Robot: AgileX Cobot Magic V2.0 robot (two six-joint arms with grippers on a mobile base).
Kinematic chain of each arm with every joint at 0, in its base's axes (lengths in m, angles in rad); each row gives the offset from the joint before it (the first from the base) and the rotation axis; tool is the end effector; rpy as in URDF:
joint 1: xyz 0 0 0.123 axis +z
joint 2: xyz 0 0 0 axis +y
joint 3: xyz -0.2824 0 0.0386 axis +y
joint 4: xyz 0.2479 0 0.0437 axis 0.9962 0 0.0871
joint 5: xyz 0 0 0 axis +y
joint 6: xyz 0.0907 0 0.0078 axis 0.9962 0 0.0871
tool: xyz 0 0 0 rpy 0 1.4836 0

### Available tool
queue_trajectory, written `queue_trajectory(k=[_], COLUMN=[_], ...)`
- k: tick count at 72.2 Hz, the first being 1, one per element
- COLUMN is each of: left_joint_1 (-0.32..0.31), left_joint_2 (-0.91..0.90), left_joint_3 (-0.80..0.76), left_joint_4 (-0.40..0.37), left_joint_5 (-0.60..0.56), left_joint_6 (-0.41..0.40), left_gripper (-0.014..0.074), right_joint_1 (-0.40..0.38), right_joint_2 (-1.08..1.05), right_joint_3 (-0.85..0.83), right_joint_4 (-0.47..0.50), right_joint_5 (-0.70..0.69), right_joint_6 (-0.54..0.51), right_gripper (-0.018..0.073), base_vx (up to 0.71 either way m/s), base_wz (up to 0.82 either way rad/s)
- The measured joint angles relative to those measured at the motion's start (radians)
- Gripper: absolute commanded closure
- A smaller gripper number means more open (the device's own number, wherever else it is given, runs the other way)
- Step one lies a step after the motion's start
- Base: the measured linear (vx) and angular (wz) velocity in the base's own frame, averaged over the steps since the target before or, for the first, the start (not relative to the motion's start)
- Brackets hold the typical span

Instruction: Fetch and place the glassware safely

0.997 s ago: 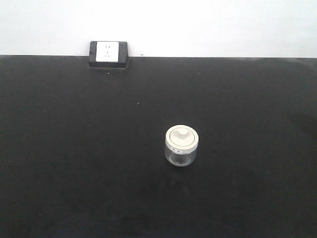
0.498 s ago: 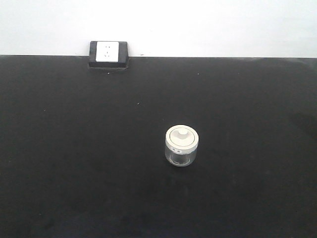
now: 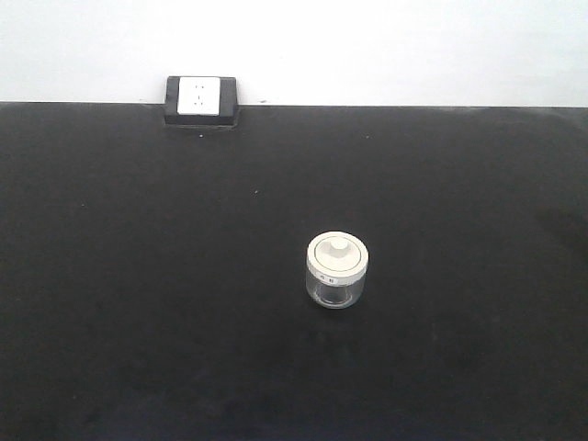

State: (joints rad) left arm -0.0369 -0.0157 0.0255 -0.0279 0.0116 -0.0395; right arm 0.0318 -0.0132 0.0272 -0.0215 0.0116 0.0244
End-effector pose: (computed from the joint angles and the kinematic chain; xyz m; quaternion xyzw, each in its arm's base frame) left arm 0.0562 -0.0021 0.2043 -0.0103 0.6834 -0.0382 0.7290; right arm 0.0564 0.0018 0.2036 -0.0098 0.6849 0.0126 0.7284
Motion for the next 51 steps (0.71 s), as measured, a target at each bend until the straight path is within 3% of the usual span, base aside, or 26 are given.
queue_trajectory(k=[51], left_joint_1=[0.001], left_joint_2=[0.000], left_joint_3=[0.000], left_joint_4=[0.000], left_joint_5=[0.000], left_joint_6=[0.000], left_gripper=[0.0603], right_joint_1=[-0.001], right_joint_2=[0.000], right_joint_3=[0.000], right_joint_4=[0.000], right_joint_5=[0.000], right_joint_6=[-0.001], right_gripper=[0.0567], base_vx=[0.00], base_wz=[0.00])
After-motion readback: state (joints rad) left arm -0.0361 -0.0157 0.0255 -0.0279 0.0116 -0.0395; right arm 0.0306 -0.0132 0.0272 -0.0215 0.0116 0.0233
